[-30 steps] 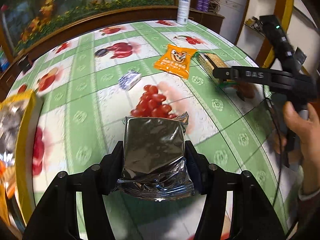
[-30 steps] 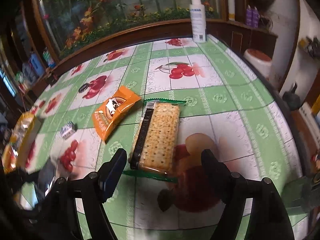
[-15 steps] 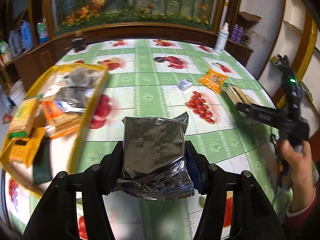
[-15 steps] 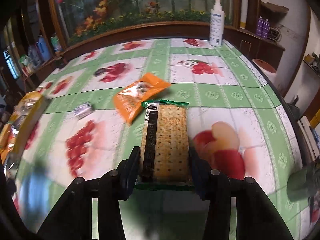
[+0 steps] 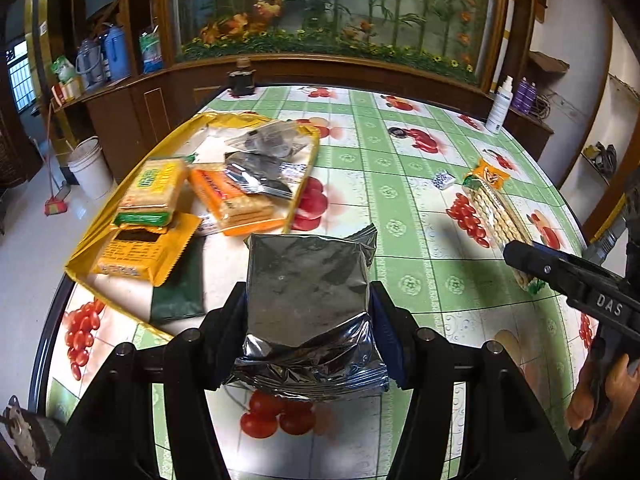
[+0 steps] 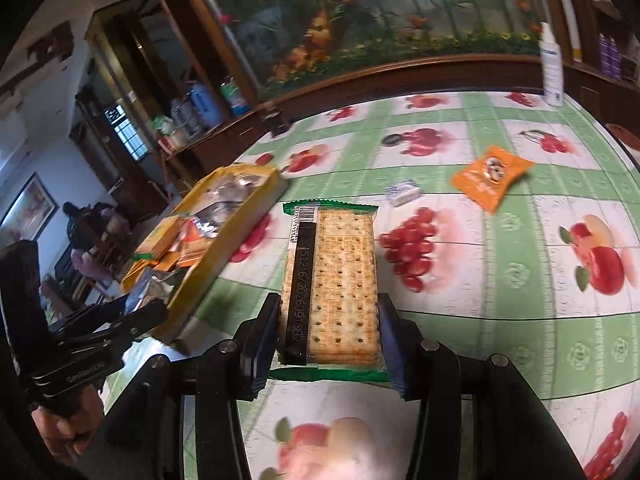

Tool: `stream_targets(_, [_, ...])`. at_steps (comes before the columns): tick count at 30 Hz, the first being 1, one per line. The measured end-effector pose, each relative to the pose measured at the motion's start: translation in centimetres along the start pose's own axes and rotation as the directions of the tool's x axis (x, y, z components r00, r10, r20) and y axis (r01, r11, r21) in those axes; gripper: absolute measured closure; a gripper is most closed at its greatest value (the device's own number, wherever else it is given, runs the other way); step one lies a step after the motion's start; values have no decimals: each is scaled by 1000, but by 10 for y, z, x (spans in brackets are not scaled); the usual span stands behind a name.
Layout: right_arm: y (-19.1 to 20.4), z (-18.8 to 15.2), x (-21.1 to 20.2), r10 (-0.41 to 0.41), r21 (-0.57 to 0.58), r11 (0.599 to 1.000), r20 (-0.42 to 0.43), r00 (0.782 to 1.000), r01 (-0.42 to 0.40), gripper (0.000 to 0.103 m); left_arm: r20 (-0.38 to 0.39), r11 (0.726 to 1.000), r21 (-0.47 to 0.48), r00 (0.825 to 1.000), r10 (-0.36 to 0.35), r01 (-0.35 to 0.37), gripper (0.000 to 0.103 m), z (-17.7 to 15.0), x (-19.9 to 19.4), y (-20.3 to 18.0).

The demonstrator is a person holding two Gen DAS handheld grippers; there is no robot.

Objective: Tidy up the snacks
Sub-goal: 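Lift and carry the silver foil bag and cracker pack over the tray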

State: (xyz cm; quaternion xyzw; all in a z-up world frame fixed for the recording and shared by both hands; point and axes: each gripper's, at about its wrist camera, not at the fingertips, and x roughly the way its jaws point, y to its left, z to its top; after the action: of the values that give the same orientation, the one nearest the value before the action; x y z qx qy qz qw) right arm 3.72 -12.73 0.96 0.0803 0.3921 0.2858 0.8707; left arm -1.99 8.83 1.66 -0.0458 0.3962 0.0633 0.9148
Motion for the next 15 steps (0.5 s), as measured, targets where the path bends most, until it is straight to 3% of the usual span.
stream_targets(15, [45, -2, 17, 26, -73, 997, -45, 999, -30, 55, 32, 997, -64, 999, 36, -34, 45, -2, -11, 32])
